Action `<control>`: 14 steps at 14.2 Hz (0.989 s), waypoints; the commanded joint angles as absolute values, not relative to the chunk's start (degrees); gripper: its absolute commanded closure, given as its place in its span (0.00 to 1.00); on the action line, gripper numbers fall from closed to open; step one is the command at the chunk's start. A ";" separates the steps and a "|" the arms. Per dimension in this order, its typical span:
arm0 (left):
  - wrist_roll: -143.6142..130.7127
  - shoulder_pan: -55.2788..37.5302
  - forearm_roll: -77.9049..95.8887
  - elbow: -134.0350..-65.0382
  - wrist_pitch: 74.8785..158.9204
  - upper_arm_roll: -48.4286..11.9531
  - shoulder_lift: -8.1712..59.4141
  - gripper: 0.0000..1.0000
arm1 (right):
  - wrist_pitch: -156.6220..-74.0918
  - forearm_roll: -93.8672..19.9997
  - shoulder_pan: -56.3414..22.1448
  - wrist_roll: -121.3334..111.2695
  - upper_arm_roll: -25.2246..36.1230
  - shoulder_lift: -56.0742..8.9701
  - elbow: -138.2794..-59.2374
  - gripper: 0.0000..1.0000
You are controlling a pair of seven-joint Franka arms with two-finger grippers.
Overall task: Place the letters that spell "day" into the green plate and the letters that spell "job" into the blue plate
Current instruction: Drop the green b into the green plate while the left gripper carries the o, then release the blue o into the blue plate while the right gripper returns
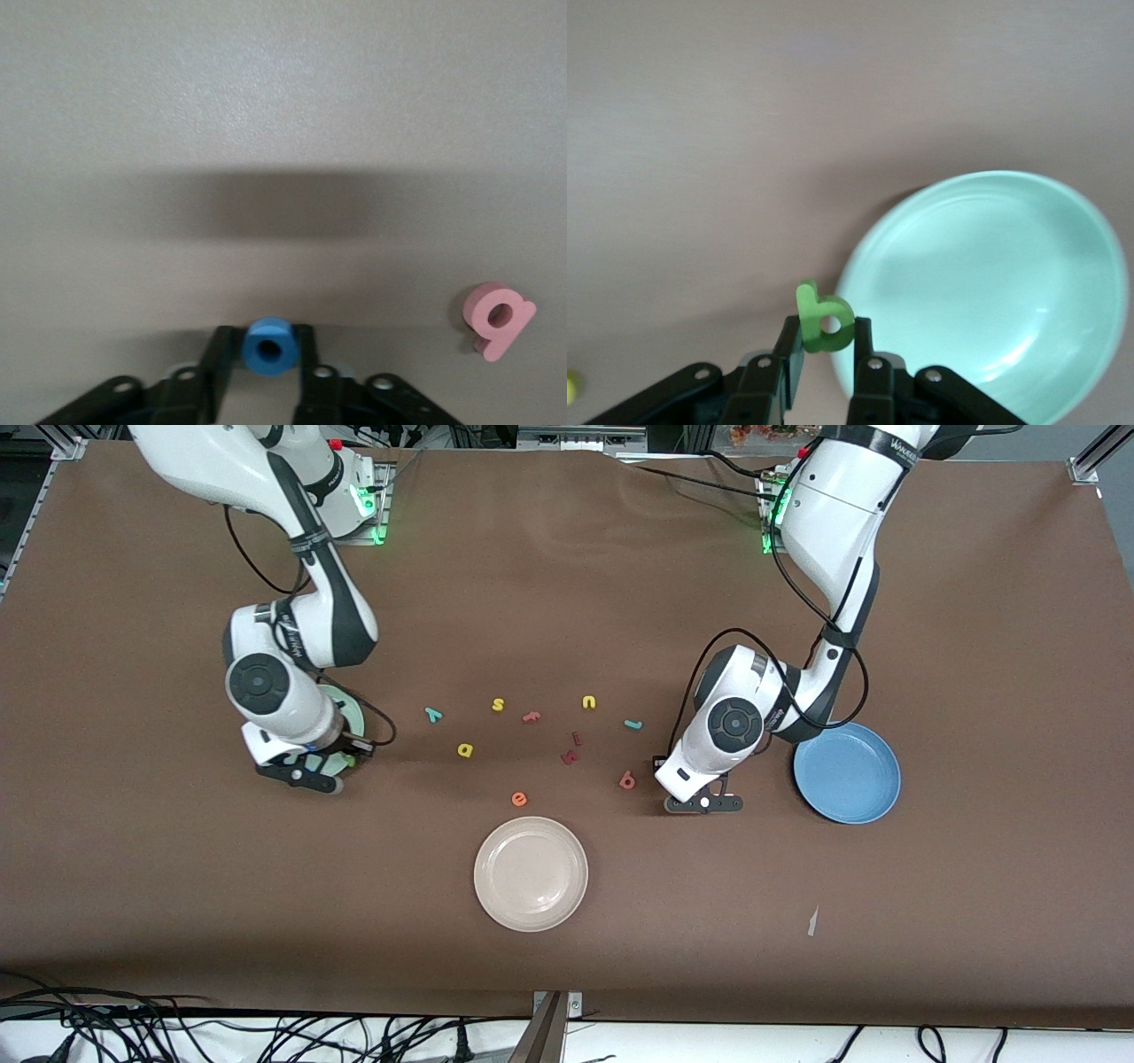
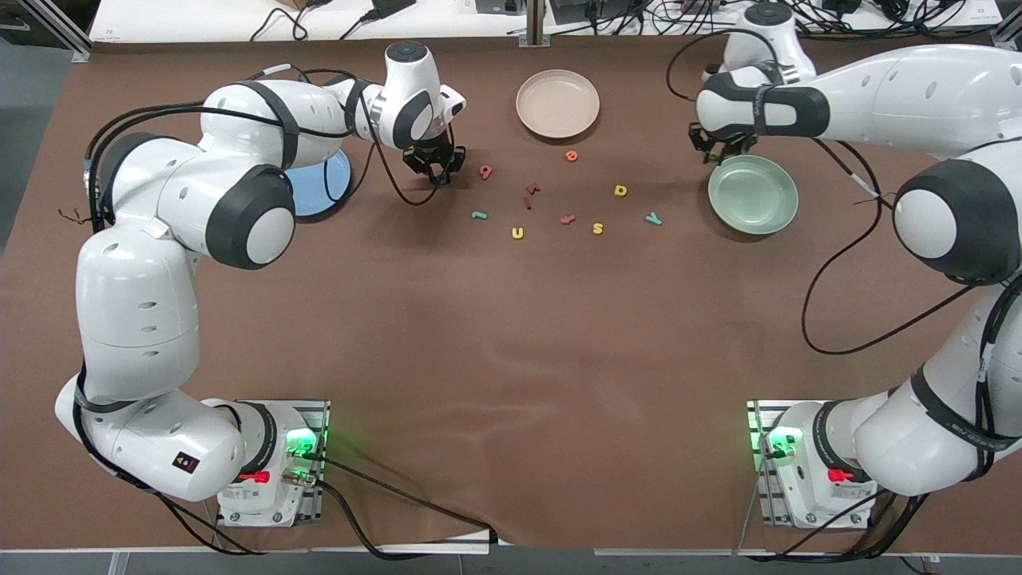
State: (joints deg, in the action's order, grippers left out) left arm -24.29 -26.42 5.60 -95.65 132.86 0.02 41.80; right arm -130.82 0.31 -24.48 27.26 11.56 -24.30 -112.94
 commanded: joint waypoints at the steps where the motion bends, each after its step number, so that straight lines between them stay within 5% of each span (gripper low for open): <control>1: -24.43 -27.33 6.59 -95.19 133.95 0.44 42.63 0.79 | -137.69 0.26 -24.52 24.26 13.18 -22.94 -120.74 0.90; 2: -24.43 -27.33 6.59 -95.19 133.95 0.44 42.63 0.83 | -141.38 0.26 -24.43 24.26 13.18 -23.37 -122.76 0.85; 3: -24.26 -27.25 6.59 -95.19 133.86 0.44 42.45 0.84 | -143.42 0.26 -24.35 24.17 13.27 -23.73 -123.83 0.62; 4: -23.74 -26.90 6.33 -94.92 133.34 0.44 41.93 0.85 | -143.35 0.26 -23.91 24.17 13.36 -23.73 -123.66 0.02; 9: -11.38 -20.06 6.33 -94.31 121.41 0.53 36.14 0.89 | -138.28 0.18 -23.90 24.52 12.05 -22.07 -120.25 0.00; 14: 10.33 -11.27 3.97 -95.09 110.49 0.70 33.31 0.89 | -131.75 -2.29 -24.26 41.80 3.71 -26.44 -109.97 0.00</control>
State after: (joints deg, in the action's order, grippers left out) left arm 2.35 -13.62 5.34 -93.30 112.66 0.94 34.77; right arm -132.94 -1.31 -24.30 35.53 6.53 -23.63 -113.78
